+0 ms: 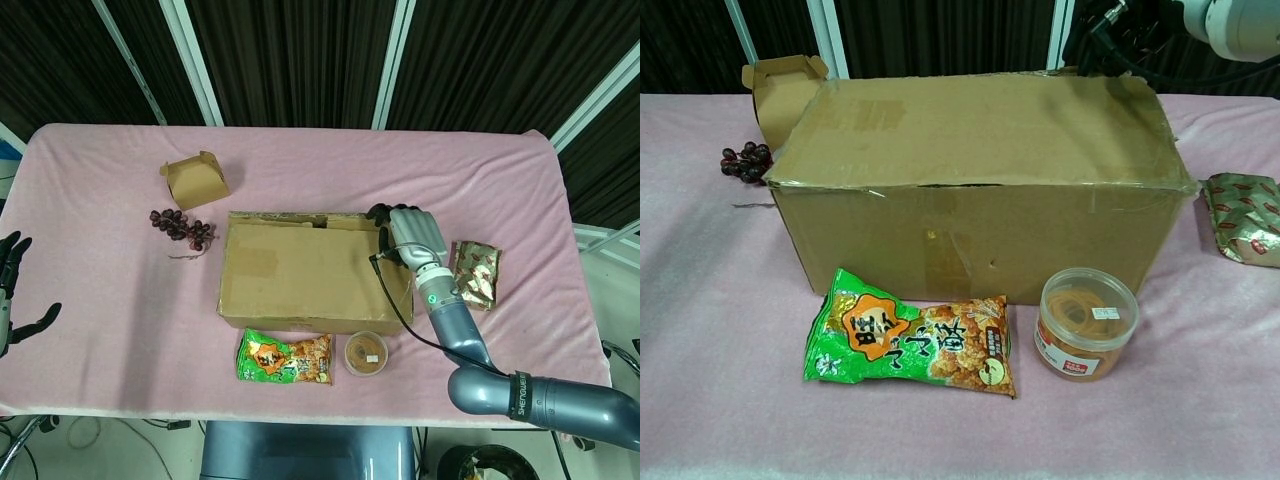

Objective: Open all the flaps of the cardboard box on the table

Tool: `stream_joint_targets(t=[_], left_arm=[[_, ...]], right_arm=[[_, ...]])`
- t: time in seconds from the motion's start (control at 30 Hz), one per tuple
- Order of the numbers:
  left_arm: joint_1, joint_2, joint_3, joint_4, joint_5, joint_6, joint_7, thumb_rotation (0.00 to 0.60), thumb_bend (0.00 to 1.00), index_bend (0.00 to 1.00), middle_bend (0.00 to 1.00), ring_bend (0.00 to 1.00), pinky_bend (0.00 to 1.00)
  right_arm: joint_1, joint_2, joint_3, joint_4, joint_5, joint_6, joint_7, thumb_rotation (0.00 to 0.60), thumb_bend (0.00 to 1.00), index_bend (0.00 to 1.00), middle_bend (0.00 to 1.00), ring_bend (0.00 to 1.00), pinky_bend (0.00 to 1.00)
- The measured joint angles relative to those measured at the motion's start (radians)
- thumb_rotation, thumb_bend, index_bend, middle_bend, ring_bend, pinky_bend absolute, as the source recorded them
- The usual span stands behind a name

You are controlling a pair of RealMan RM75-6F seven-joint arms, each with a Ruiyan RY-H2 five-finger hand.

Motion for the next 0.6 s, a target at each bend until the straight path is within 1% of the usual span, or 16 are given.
stream_joint_targets(t=[0.17, 0.27, 0.6], left_arm=[[0.001, 0.003, -0.002, -0.006, -0.003, -0.007, 0.001, 0.600, 0.21, 0.00, 0.00, 0.00, 0.00], [0.002, 0.004, -0.004, -0.008, -0.003, -0.009, 0.000, 0.600, 0.21, 0.00, 0.00, 0.00, 0.00], [0.004, 0.008, -0.008, -0.015, -0.007, -0.019, -0.005, 0.600, 0.21, 0.00, 0.00, 0.00, 0.00]], right_arm=[[0.001, -0.001, -0.013, -0.002, 0.008, -0.003, -0.003, 0.600, 0.78, 0.35, 0.46, 0.37, 0.36], [0.001, 0.000, -0.017, -0.007, 0.009, -0.001, -0.001, 0.600, 0.79, 0.35, 0.48, 0.39, 0.37], [-0.006, -0.007, -0.038, -0.030, -0.009, 0.009, 0.008, 0.600, 0.78, 0.33, 0.48, 0.39, 0.37]])
